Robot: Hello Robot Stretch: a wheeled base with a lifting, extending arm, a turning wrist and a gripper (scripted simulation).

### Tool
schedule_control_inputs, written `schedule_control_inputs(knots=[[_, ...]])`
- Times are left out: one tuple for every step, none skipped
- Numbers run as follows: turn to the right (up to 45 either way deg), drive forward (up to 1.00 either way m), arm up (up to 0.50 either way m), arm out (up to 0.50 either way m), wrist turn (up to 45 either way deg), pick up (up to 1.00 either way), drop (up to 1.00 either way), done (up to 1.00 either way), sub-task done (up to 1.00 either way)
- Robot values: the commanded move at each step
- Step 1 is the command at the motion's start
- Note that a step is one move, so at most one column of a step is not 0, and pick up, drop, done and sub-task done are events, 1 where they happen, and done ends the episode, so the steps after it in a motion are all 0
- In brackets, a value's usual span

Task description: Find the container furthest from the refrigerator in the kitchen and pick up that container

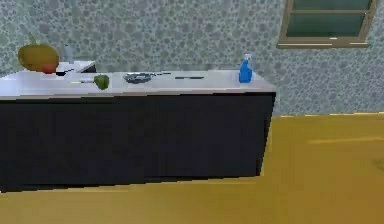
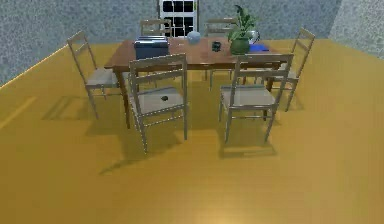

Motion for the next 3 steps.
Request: schedule_control_inputs(knots=[[0.0, 0.90, 0.00, 0.00, 0.0, 0.00, 0.00, 0.00, 0.00], [-45.0, 0.00, 0.00, 0.00, 0.0, 0.00, 0.00, 0.00, 0.00], [-12.0, 0.00, 0.00, 0.00, 0.0, 0.00, 0.00, 0.00, 0.00]])
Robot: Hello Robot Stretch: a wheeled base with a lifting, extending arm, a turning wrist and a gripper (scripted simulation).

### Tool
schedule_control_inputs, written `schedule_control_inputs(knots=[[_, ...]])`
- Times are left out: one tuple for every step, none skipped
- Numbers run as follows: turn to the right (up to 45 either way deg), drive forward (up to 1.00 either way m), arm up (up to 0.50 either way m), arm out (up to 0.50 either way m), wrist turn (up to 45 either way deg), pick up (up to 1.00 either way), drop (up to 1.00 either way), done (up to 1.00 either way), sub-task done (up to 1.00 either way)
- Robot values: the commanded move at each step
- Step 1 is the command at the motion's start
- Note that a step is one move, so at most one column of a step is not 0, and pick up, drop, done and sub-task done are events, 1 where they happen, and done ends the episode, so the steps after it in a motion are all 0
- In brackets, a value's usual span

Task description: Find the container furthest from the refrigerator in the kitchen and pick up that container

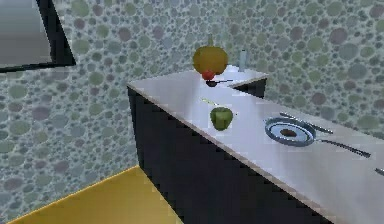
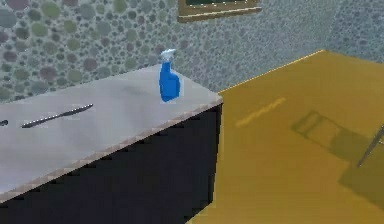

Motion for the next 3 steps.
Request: schedule_control_inputs(knots=[[45.0, 0.00, 0.00, 0.00, 0.0, 0.00, 0.00, 0.00, 0.00], [33.0, 0.00, 0.00, 0.00, 0.0, 0.00, 0.00, 0.00, 0.00], [0.0, 0.40, 0.00, 0.00, 0.0, 0.00, 0.00, 0.00, 0.00]])
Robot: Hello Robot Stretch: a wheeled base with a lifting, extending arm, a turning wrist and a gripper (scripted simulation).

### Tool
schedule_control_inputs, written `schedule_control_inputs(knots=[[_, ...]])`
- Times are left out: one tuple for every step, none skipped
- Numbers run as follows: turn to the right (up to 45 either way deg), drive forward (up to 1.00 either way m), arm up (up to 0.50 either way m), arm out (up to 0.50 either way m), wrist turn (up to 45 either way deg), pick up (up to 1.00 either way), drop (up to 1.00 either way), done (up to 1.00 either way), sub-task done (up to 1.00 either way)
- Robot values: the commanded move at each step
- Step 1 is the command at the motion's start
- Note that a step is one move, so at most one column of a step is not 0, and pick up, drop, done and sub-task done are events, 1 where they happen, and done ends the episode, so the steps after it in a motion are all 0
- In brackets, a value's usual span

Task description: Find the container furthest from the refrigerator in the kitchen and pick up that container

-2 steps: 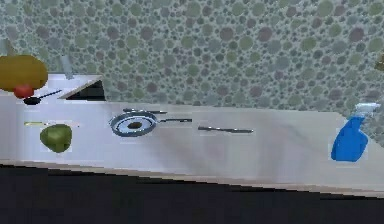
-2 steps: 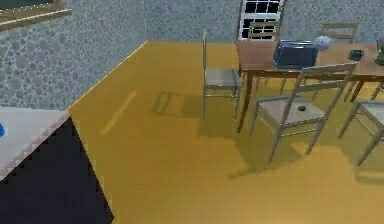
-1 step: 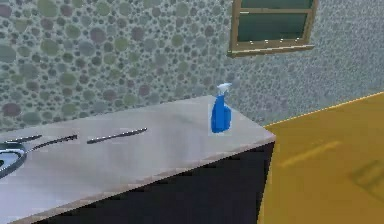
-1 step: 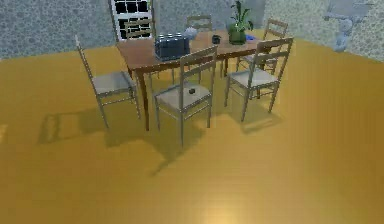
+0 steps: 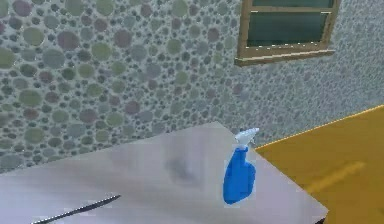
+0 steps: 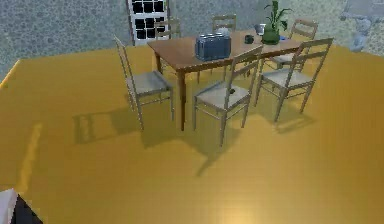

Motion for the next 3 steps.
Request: schedule_control_inputs(knots=[[-45.0, 0.00, 0.00, 0.00, 0.0, 0.00, 0.00, 0.00, 0.00], [-24.0, 0.00, 0.00, 0.00, 0.0, 0.00, 0.00, 0.00, 0.00], [0.0, 0.00, 0.50, 0.00, 0.0, 0.00, 0.00, 0.00, 0.00]])
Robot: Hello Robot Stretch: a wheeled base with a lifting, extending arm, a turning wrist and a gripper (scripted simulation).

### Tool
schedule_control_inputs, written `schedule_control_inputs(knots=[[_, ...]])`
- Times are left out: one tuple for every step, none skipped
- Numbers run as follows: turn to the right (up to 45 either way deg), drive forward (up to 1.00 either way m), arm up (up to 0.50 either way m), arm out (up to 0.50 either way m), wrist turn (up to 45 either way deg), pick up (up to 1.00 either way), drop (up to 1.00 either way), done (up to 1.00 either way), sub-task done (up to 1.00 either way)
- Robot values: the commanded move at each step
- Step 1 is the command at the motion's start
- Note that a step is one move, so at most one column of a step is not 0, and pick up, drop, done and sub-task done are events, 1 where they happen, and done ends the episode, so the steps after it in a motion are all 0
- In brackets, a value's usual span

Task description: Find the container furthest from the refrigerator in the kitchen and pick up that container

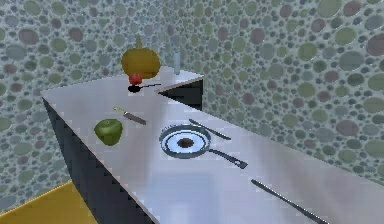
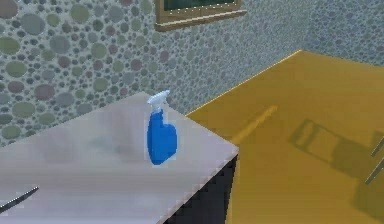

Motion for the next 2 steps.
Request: schedule_control_inputs(knots=[[0.0, 0.00, 0.38, 0.00, 0.0, 0.00, 0.00, 0.00, 0.00], [0.0, 0.00, 0.00, 0.16, 0.0, 0.00, 0.00, 0.00, 0.00]])
